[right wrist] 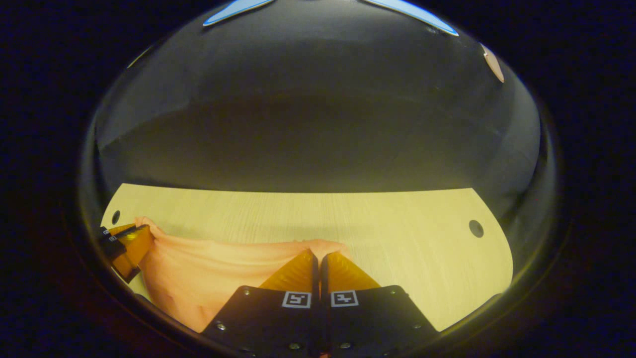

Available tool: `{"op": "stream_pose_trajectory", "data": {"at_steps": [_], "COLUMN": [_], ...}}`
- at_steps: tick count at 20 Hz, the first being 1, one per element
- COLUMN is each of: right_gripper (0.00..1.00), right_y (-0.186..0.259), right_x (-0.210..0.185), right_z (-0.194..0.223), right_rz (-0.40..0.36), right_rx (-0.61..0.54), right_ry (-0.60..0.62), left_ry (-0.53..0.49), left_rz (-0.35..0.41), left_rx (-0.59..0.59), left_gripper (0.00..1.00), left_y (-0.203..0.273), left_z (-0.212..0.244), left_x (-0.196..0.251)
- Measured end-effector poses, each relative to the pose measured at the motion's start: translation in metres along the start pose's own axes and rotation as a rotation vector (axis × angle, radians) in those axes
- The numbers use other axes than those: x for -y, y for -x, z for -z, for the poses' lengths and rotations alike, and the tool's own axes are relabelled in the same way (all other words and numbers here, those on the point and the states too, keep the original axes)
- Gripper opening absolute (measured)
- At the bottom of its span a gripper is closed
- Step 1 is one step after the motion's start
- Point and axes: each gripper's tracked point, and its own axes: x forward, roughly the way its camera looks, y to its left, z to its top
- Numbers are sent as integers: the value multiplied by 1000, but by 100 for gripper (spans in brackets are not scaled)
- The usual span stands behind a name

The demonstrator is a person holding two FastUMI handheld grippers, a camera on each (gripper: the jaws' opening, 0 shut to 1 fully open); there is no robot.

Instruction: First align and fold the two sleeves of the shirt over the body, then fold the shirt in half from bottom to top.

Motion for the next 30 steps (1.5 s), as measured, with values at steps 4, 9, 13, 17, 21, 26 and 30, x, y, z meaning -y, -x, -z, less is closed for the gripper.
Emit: {"op": "stream_pose_trajectory", "data": {"at_steps": [4, 9, 13, 17, 21, 26, 30], "right_gripper": [6, 46, 53, 53, 53, 53, 53], "right_y": [3, 12, 30, 54, 99, 176, 234], "right_x": [-5, -9, -12, -10, -6, -1, 6], "right_z": [0, 8, 9, 6, -1, -15, -22], "right_rz": [-25, -53, -53, -68, -73, -75, -79], "right_rx": [-35, -88, -82, -81, -69, -23, 17], "right_ry": [-30, -32, -25, -31, -30, -50, -45], "left_ry": [-27, -5, 17, 63, 65, 96, 98], "left_rz": [21, 24, 8, 5, -9, -15, -9], "left_rx": [-73, -129, -141, -126, -104, -68, -49], "left_gripper": [16, 96, 95, 96, 95, 95, 96], "left_y": [-5, 3, 8, 10, 8, 6, 3], "left_z": [19, 33, 32, 26, 25, 21, 25], "left_x": [4, -2, -3, -1, -3, -3, -4]}}
